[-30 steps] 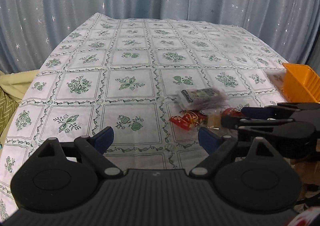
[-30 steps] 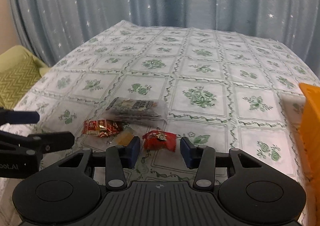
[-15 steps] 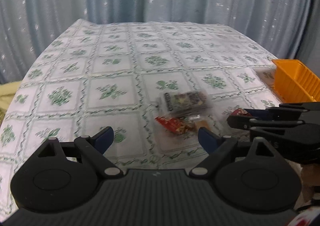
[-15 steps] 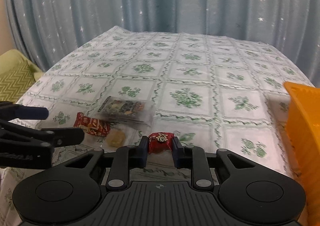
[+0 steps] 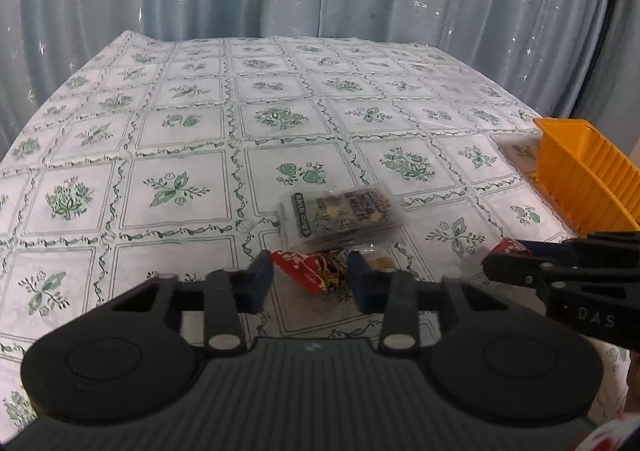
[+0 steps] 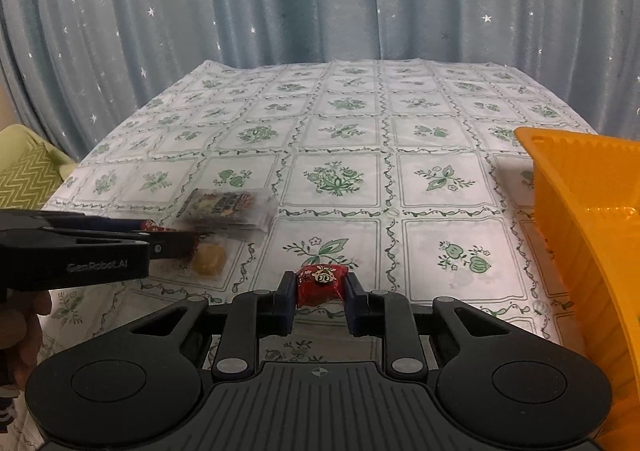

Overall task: Organize snacks
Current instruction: 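Grasp a small red candy with the right tool while the left tool grasps another red candy, then carry both small red candies over the orange tray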

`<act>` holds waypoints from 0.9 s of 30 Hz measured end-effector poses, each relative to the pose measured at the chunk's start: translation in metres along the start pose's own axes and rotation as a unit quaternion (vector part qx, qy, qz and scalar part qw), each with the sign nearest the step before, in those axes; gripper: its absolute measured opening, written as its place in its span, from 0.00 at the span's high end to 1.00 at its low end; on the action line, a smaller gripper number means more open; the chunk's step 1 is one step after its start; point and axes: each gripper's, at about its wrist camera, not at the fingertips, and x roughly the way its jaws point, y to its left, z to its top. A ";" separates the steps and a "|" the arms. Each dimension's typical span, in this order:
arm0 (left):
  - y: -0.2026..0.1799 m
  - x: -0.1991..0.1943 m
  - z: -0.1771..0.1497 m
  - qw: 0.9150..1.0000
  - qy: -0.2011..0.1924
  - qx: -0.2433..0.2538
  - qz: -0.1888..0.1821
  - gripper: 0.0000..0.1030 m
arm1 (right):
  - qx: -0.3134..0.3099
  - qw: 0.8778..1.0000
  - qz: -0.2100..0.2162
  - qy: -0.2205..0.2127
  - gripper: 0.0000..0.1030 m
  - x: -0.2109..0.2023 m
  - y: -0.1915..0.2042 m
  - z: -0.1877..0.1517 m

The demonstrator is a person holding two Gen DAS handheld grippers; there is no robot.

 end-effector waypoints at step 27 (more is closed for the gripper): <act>-0.064 -0.142 -0.032 0.997 -0.011 -0.062 0.032 0.85 | 0.027 0.999 -0.007 -0.019 0.76 -0.132 0.013 -0.024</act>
